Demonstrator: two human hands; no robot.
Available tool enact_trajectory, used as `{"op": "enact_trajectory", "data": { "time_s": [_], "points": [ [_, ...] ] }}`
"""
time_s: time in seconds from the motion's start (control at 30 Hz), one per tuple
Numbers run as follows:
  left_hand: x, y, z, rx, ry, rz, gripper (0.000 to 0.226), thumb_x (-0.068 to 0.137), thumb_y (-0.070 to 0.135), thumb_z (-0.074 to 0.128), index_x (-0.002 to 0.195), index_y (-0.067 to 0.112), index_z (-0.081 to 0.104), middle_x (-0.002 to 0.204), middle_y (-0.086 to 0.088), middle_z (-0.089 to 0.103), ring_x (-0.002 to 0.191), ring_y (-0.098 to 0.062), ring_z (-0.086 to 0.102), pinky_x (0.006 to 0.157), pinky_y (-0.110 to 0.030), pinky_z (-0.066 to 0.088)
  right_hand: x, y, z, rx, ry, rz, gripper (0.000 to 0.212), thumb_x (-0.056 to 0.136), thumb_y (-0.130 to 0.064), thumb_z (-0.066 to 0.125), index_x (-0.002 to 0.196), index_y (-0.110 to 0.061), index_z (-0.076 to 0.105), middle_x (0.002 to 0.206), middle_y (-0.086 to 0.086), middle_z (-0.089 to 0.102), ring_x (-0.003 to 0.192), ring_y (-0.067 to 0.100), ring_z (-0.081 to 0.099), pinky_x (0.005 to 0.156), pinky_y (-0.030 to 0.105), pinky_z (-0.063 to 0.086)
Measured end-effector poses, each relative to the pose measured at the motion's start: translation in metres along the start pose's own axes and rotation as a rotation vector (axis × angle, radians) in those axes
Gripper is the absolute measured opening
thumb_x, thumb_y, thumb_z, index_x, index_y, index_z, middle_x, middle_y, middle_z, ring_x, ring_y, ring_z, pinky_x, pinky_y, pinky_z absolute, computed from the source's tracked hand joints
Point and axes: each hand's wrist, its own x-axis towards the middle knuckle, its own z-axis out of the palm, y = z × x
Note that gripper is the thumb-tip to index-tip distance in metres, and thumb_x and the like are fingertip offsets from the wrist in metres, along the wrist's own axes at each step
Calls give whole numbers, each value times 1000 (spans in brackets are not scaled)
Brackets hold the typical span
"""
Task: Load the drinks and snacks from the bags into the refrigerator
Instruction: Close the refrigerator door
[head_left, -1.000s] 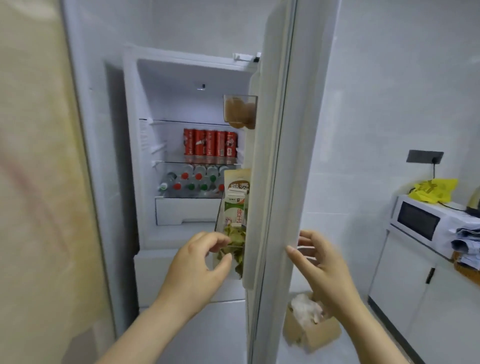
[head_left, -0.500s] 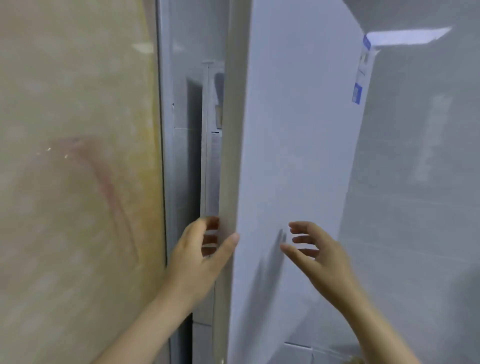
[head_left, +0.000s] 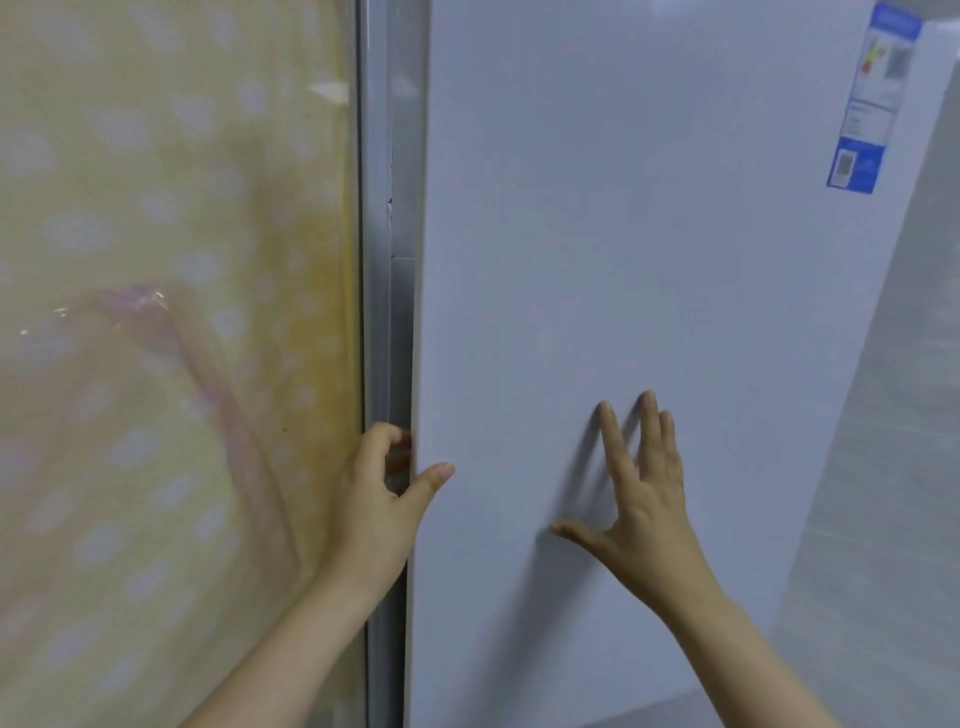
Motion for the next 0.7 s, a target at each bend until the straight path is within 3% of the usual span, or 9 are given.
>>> {"op": "enact_trajectory", "data": {
  "time_s": [0.1, 0.2, 0.27, 0.5, 0.6, 0.7],
  "points": [
    [40, -22, 2, 72, -18, 1, 23, 79, 28, 75, 86, 22, 54, 92, -2, 65, 79, -9, 62, 59, -9, 42, 20, 4, 27, -76, 2, 42, 132, 61, -52, 83, 147, -44, -16, 156, -4, -31, 144, 22, -28, 117, 53, 2],
    [77, -38, 9, 53, -56, -16, 21, 81, 21, 74, 81, 19, 53, 70, 3, 60, 56, 1, 54, 50, -9, 40, 40, 9, 53, -179, -3, 98, 140, 54, -51, 87, 149, -39, -15, 158, 1, -27, 145, 28, -23, 114, 59, 7],
    [103, -52, 16, 39, -95, -20, 17, 82, 20, 73, 84, 18, 56, 66, 7, 59, 50, 7, 52, 49, -8, 39, 52, 13, 69, -243, -11, 123, 143, 50, -51, 89, 152, -33, -9, 159, 6, -23, 146, 31, -19, 113, 61, 10],
    [171, -98, 44, -15, -162, -21, 15, 83, 24, 72, 87, 21, 58, 79, 11, 64, 66, -1, 60, 57, -9, 42, 81, 26, 103, -363, -4, 173, 144, 47, -47, 92, 154, -28, -4, 160, 10, -16, 146, 35, -15, 113, 62, 11],
    [191, -113, 55, -65, -199, -45, 15, 83, 26, 72, 88, 24, 58, 86, 7, 66, 78, -12, 64, 66, -19, 46, 89, 32, 112, -406, 0, 176, 144, 46, -46, 92, 154, -26, -1, 161, 11, -14, 147, 36, -13, 113, 63, 13],
    [205, -124, 65, -98, -226, -56, 17, 82, 27, 72, 85, 31, 56, 89, 8, 66, 82, -11, 64, 70, -22, 48, 95, 37, 118, -441, 0, 181, 144, 44, -47, 92, 154, -25, 1, 161, 11, -12, 147, 37, -12, 113, 63, 13]
  ]
}}
